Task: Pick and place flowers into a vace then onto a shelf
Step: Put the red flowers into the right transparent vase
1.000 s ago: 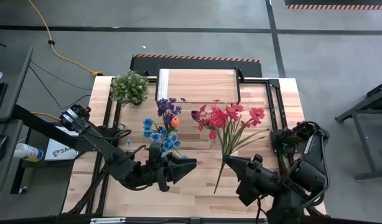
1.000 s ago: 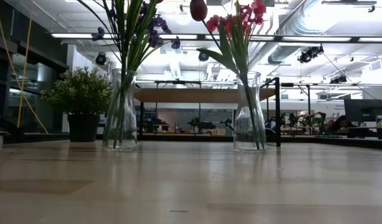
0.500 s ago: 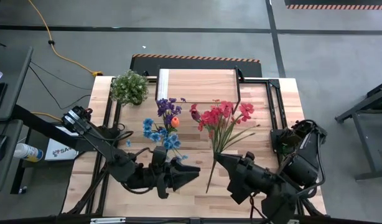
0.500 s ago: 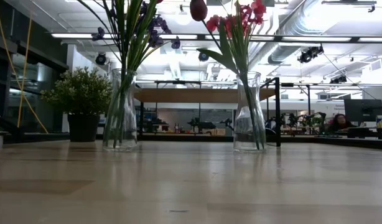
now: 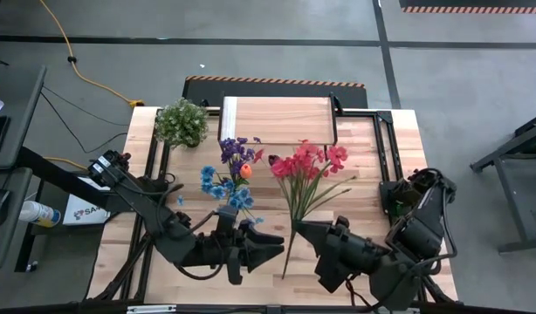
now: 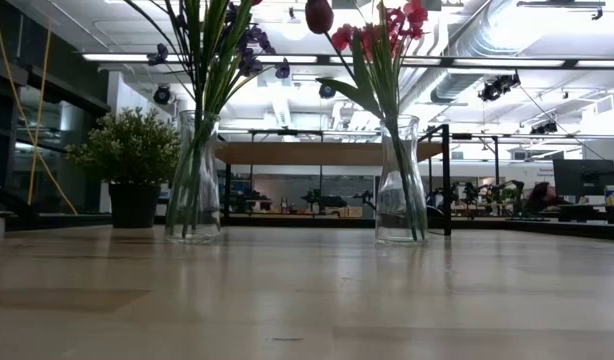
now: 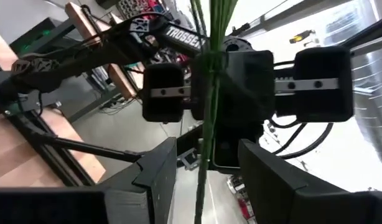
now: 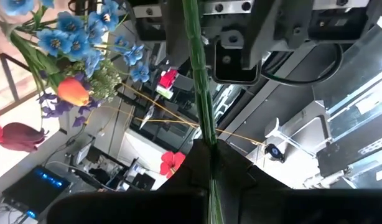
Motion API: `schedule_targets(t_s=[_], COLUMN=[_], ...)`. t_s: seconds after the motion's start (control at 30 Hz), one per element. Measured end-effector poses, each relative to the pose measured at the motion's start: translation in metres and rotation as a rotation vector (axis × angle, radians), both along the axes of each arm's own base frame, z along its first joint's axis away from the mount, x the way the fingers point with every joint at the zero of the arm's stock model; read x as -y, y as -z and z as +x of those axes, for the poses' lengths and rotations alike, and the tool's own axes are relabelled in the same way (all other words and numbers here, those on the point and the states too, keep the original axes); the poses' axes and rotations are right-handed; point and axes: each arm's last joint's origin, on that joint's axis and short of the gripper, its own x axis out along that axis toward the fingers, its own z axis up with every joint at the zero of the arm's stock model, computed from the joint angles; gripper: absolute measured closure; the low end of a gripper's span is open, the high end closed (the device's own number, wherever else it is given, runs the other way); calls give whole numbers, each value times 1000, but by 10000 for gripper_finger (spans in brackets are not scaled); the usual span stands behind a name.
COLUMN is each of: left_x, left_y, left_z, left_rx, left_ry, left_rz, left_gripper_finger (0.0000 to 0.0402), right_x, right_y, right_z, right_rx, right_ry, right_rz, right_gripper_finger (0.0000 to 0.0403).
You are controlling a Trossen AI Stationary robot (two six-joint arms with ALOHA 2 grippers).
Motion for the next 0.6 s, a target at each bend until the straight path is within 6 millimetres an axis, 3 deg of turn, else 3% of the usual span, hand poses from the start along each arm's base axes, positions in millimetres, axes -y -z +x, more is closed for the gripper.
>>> schedule_targets(t_s=[0.6], left_x=[-8], left_y=[8], left_z=[7], left_rx=[-61], left_ry=[-48], left_rz=[-52], left_gripper_finger=[195], right_x=[-13], right_y=[8], right_z=[6], right_rx=[-8], right_ry=[-31], right_rz=[-14], right_gripper_finger=[403])
